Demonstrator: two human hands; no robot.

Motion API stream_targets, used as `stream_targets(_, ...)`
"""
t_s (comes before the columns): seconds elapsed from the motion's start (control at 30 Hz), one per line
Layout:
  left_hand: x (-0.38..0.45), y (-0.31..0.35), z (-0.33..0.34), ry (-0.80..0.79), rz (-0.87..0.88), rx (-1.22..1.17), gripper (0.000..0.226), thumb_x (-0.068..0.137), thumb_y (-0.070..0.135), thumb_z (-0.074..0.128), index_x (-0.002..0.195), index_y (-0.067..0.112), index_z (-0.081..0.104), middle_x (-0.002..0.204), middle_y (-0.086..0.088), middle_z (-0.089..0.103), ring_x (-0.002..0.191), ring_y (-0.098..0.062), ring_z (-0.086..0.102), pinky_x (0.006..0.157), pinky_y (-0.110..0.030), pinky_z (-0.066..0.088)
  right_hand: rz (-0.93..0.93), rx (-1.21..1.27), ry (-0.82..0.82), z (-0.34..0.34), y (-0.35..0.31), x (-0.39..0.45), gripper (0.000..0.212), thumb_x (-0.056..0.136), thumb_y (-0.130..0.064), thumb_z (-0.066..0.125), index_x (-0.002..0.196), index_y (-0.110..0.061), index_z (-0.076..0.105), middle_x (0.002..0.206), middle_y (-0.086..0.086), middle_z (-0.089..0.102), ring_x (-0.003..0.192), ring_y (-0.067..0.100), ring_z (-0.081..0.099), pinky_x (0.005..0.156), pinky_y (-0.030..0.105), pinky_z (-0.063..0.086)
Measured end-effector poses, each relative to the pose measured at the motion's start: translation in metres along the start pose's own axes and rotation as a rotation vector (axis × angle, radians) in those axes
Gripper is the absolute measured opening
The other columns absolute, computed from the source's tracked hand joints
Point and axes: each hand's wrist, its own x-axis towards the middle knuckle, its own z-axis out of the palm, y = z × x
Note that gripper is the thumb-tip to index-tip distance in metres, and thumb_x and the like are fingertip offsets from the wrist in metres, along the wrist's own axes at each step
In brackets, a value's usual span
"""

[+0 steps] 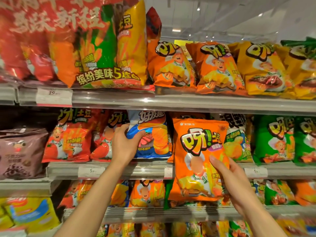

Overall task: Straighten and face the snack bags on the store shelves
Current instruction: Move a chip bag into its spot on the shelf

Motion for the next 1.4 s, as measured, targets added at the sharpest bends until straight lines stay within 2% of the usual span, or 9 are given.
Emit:
stream_targets(0.23, -0.009, -0.018, -0.054, 0.086, 0.019, -0.139, 0.021, 0.087, 0.030, 0.082, 0.105, 0.025, 0.072, 0.092, 0.018, 0.076, 0.086, 0.003, 0.070, 0.069, -0.006, 0.047, -0.018, -0.072, -0.025, 0.034, -0.014, 0.006, 0.036, 0.088, -0.049, 0.072, 0.118, -0.029, 0.069, 0.103, -0.004, 0.080, 0.096, 0.019, 0.077, 0.095, 0.051, 0.057)
stream_targets(0.37, -0.016, -0.034, -0.094, 0.114, 0.011, -0.146, 0.023, 0.082, 0.033, 0.083, 0.101, 0.033, 0.071, 0.090, 0.029, 0.074, 0.084, 0.011, 0.068, 0.073, -0.013, 0.051, -0.069, -0.127, 0.008, 0.073, -0.022, 0.017, 0.036, 0.089, -0.049, 0.072, 0.115, -0.024, 0.069, 0.103, -0.006, 0.079, 0.099, 0.018, 0.074, 0.099, 0.049, 0.055)
stream_targets(0.47, -0.020, -0.046, -0.122, 0.112, -0.002, -0.145, 0.026, 0.084, 0.032, 0.082, 0.107, 0.023, 0.075, 0.095, 0.018, 0.078, 0.086, 0.001, 0.073, 0.074, -0.020, 0.051, -0.133, -0.160, -0.030, 0.101, -0.026, 0.031, 0.030, 0.089, -0.053, 0.071, 0.110, -0.031, 0.068, 0.108, -0.012, 0.077, 0.100, 0.006, 0.071, 0.099, 0.041, 0.054)
stream_targets(0.63, -0.026, -0.058, -0.152, 0.119, -0.032, -0.166, 0.025, 0.085, 0.028, 0.082, 0.108, 0.022, 0.075, 0.100, 0.010, 0.079, 0.092, -0.010, 0.075, 0.081, -0.034, 0.056, -0.157, -0.285, -0.040, 0.143, -0.028, 0.065, 0.086, 0.090, -0.064, 0.064, 0.152, -0.008, 0.043, 0.155, 0.007, 0.049, 0.142, 0.028, 0.046, 0.119, 0.046, 0.037)
stream_targets(0.73, -0.027, -0.060, -0.158, 0.109, -0.037, -0.133, 0.025, 0.084, 0.030, 0.083, 0.107, 0.024, 0.074, 0.098, 0.013, 0.079, 0.088, -0.006, 0.075, 0.077, -0.030, 0.054, -0.178, -0.312, -0.041, 0.161, -0.026, 0.078, 0.081, 0.094, -0.059, 0.062, 0.147, 0.000, 0.045, 0.131, 0.009, 0.058, 0.123, 0.023, 0.055, 0.113, 0.046, 0.043)
stream_targets(0.87, -0.029, -0.061, -0.151, 0.084, -0.014, -0.137, 0.024, 0.085, 0.028, 0.082, 0.107, 0.025, 0.073, 0.097, 0.017, 0.077, 0.084, 0.000, 0.073, 0.070, -0.016, 0.054, -0.326, -0.622, 0.085, 0.175, -0.018, 0.078, 0.079, 0.103, -0.044, 0.055, 0.156, 0.004, 0.023, 0.158, 0.025, 0.034, 0.148, 0.037, 0.032, 0.121, 0.039, 0.027)
stream_targets(1.03, -0.030, -0.064, -0.137, 0.058, -0.031, -0.125, 0.030, 0.085, 0.036, 0.081, 0.112, 0.029, 0.071, 0.099, 0.021, 0.075, 0.088, 0.002, 0.071, 0.074, -0.021, 0.049, -0.778, -1.023, 0.187, 0.175, -0.004, 0.058, 0.060, 0.106, -0.049, 0.043, 0.148, -0.006, 0.048, 0.151, 0.028, 0.042, 0.143, 0.044, 0.036, 0.121, 0.054, 0.028)
stream_targets(1.13, -0.031, -0.064, -0.131, 0.052, -0.028, -0.146, 0.026, 0.085, 0.033, 0.081, 0.109, 0.033, 0.070, 0.101, 0.026, 0.074, 0.090, 0.005, 0.070, 0.075, -0.021, 0.050, -0.741, -1.192, 0.055, 0.176, 0.011, 0.055, 0.065, 0.107, -0.055, 0.032, 0.157, -0.014, 0.036, 0.163, 0.020, 0.031, 0.153, 0.038, 0.023, 0.128, 0.050, 0.013)
stream_targets(1.4, -0.036, -0.060, -0.131, 0.058, -0.025, -0.156, 0.025, 0.087, 0.032, 0.080, 0.109, 0.033, 0.070, 0.102, 0.024, 0.075, 0.090, 0.005, 0.070, 0.077, -0.023, 0.050, -0.661, -1.247, -0.066, 0.175, 0.016, 0.083, 0.069, 0.106, -0.059, 0.016, 0.158, -0.015, 0.029, 0.164, 0.015, 0.029, 0.153, 0.033, 0.021, 0.127, 0.048, 0.013)
